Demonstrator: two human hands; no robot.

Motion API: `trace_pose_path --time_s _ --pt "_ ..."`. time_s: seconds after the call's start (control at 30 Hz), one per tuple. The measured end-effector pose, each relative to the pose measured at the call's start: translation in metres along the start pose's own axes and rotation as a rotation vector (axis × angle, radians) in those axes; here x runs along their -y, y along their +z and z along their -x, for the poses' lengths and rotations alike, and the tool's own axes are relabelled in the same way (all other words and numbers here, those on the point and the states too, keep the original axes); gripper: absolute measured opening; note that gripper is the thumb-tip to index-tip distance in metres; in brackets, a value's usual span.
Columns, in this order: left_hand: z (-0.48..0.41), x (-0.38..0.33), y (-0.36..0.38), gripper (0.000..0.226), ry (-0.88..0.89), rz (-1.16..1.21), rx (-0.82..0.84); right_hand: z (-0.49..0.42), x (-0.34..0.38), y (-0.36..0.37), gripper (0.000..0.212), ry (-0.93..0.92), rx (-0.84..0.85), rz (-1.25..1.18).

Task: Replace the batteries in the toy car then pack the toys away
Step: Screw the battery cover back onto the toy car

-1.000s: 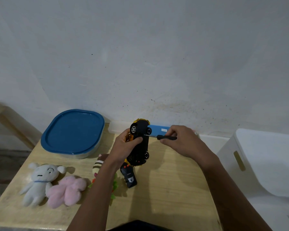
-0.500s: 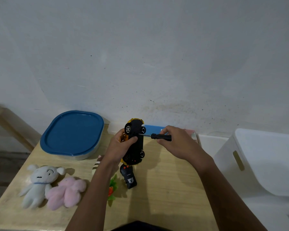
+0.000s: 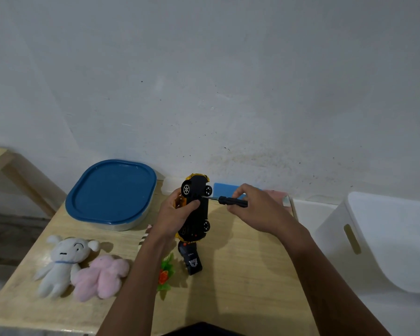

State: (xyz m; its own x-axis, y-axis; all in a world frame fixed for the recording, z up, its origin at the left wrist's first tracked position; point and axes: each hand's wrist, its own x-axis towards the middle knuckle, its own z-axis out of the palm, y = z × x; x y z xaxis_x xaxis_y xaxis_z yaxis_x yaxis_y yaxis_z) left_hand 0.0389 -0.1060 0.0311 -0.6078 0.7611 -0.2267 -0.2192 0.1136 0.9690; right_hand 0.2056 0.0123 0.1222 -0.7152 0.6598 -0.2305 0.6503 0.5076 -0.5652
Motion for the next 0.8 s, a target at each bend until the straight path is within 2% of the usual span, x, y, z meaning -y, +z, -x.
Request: trace_pose_path --time_s 0.17,0.27,0.43,0.53,0.63,0.8 --pt "0.002 0.002 -0.001 0.028 0.004 -0.016 0.009 -0.006 -0.004 -0.004 0.018 0.004 -0.041 -0.03" --pt "0.004 0.001 0.002 0.029 0.008 -0.008 0.011 -0.008 -0.005 -0.004 0.035 -0.001 -0.067 0.025" --pt "0.004 0.0 0.004 0.026 -0.004 -0.01 -0.005 -0.005 -0.015 -0.003 0.032 0.003 0.043 0.043" --pt "0.002 0.0 0.004 0.026 -0.011 -0.007 -0.002 -0.006 -0.017 -0.006 0.026 -0.002 -0.016 0.055" --pt "0.001 -0.001 0.007 0.027 -0.003 -0.012 0.011 -0.008 -0.014 -0.004 0.045 -0.006 -0.039 0.082" --pt "-0.001 -0.001 0.009 0.026 -0.011 -0.006 0.0 -0.005 -0.015 -0.001 0.029 0.009 -0.001 0.015"
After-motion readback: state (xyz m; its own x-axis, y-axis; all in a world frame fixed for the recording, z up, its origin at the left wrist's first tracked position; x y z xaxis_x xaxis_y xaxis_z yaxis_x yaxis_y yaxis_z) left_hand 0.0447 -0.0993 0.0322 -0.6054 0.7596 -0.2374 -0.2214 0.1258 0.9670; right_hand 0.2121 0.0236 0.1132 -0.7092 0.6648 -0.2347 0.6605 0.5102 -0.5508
